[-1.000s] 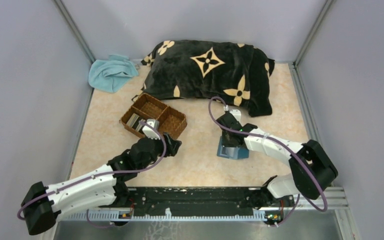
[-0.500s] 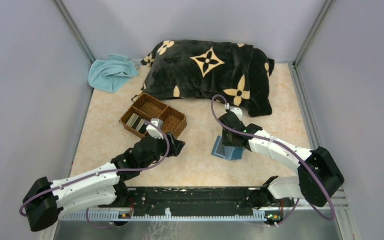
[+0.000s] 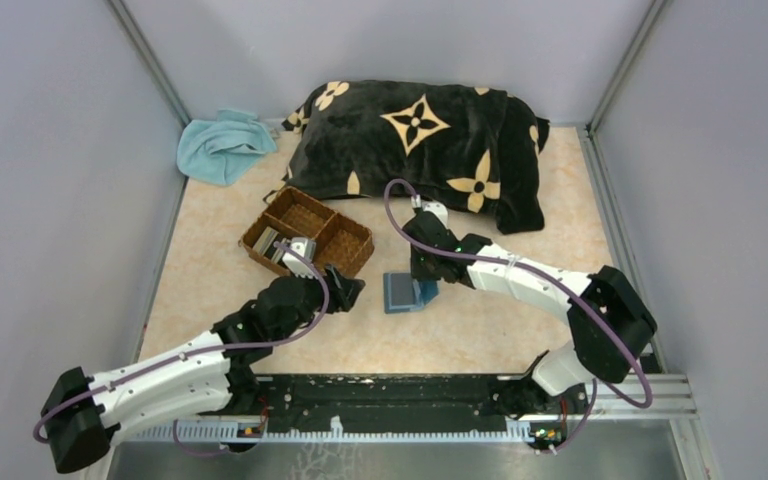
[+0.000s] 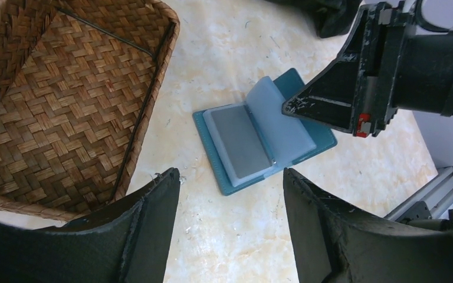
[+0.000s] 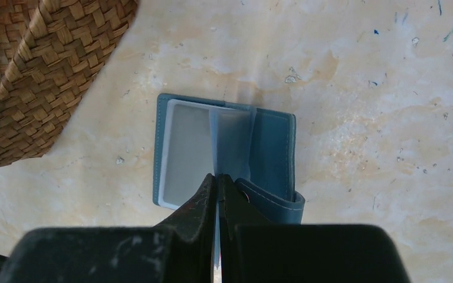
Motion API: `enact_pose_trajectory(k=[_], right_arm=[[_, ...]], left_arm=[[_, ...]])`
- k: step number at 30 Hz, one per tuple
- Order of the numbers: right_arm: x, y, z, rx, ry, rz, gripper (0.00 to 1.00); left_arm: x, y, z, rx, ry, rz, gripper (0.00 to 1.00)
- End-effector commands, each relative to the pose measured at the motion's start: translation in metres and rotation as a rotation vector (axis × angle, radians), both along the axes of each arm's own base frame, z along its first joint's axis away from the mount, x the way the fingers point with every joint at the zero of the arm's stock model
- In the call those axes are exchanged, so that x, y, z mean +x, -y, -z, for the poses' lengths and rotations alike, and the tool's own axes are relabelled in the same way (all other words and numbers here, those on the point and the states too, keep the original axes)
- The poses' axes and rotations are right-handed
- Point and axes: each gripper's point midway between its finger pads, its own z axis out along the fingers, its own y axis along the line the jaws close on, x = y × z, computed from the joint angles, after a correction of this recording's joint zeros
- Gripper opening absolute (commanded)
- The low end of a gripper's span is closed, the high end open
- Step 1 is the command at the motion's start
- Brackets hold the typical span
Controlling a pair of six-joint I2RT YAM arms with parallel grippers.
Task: Take the credit cards out of the card holder
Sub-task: Remove the credit card from the card holder.
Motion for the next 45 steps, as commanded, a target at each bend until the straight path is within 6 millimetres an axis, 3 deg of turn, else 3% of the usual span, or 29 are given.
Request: enact_pose_trajectory(k=[1, 10, 20, 26, 34, 41, 45], right_arm=[[0.006, -0.002, -0.01, 0.043, 0.026, 0.03, 0.0], [-0.013, 0.045, 0.015, 0.029, -0.028, 0.148, 0.0], [-0.019, 0.085, 0.022, -0.04, -0.02, 0.217, 0.0], [-0.024, 0.089, 0.041, -0.07, -0.053, 0.22, 0.0], [-0.023, 0.084, 0.047, -0.055, -0.06, 0.204, 0.0], [-0.023, 0.081, 0.042, -0.043, -0.04, 0.161, 0.01], [-0.024, 0.078, 0.038, -0.024, -0.036, 0.135, 0.27]], left_arm=[[0.0, 0.008, 0.003, 0.02, 0.004, 0.036, 0.7], [0.005, 0.059, 0.016, 0.076, -0.056, 0.176, 0.71], [0.023, 0.104, 0.016, 0.085, -0.034, 0.245, 0.71], [0.017, 0.133, 0.037, 0.111, -0.062, 0.324, 0.67], [0.002, 0.162, 0.09, 0.226, -0.125, 0.394, 0.4], [0.002, 0.176, 0.113, 0.296, -0.157, 0.405, 0.21], [0.006, 0.177, 0.122, 0.336, -0.171, 0.382, 0.19]])
